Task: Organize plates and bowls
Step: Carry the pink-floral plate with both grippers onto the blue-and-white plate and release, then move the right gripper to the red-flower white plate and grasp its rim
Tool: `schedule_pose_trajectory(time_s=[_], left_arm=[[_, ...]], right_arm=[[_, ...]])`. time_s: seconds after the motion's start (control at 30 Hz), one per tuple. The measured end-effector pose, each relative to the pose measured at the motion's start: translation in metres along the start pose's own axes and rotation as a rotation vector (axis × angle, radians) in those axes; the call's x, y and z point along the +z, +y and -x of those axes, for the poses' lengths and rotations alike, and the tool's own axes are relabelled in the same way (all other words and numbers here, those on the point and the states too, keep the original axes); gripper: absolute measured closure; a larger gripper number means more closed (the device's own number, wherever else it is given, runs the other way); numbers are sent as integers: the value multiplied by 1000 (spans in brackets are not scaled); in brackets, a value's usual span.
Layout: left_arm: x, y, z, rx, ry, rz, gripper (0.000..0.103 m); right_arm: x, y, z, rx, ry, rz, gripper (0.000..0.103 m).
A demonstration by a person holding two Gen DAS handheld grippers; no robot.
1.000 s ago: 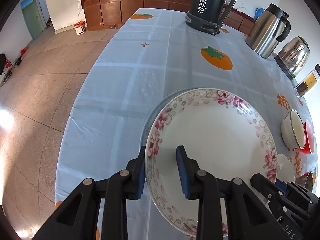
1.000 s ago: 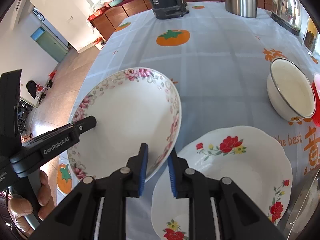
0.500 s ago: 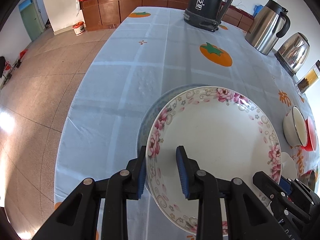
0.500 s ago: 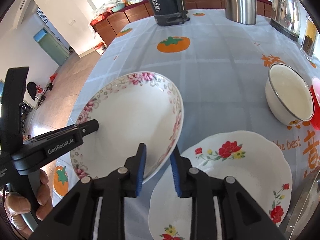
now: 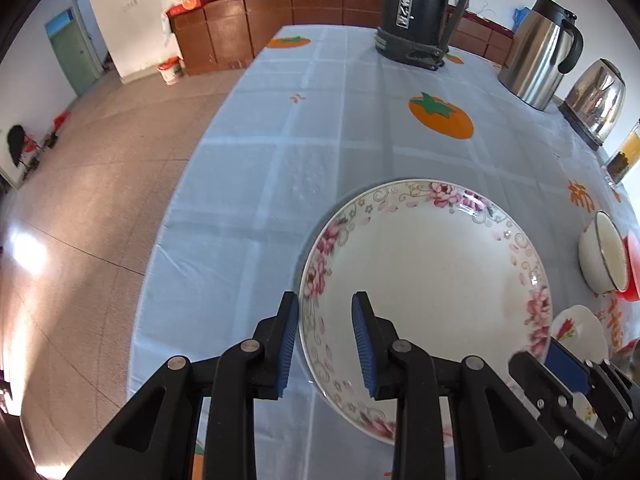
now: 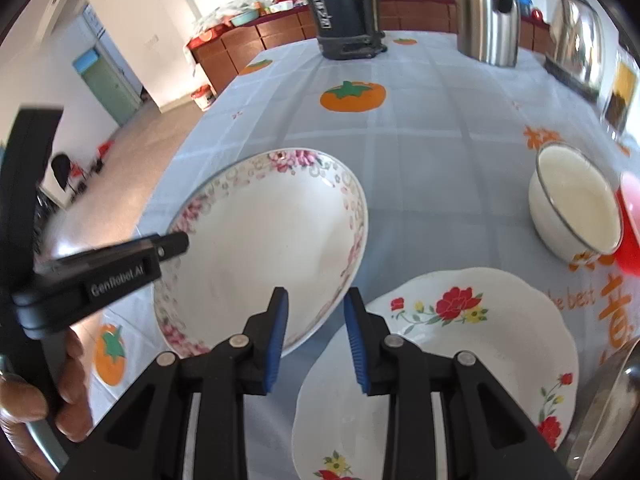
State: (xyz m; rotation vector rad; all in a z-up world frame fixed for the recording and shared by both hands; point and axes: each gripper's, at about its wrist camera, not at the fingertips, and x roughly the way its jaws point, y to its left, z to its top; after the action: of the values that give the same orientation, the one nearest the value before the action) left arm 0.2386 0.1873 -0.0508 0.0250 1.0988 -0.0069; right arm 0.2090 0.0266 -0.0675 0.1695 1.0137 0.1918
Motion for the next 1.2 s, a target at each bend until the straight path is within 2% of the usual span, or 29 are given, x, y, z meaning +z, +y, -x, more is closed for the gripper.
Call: schedule_pose_trajectory(time_s=[0.1,0.23,0.37,0.5,0.63,0.73,0.83,0.97,1.13,1.2], left_arm=[[0,3,3,0,-6,4,72],[-1,2,6,7,-10,1,72],[-6,1,17,-33,-25,5,72],[-19,-12,42,-66,-83,-26,72],[-38,-33,56,-72,-98,-76,72],[-51,-48,57,-84,-80,-93,70],[-65,-64,55,-99,-66,-111,65],[-78,-80,60,-64,-95,-129,53],[-93,-96,70,39,-160,-161,41],[-99,-103,72,87,-183,-170,40]], right_arm=[[-4,1,2,1,-5,18,73],[-3,-7,10,69,-25,-10,73],[-3,-18,34,117,-74,-35,73],[-14,-39,62,150,-133,-52,73],[-20,-60,71,135,-112,-48,73],[-24,-75,75,119,-96,-43,73],[-28,-90,76,121,-75,-64,73],[-36,-103,83,119,-77,-58,73],[-40,-114,86,123,-74,-47,71],[-41,-119,87,117,-74,-51,70]])
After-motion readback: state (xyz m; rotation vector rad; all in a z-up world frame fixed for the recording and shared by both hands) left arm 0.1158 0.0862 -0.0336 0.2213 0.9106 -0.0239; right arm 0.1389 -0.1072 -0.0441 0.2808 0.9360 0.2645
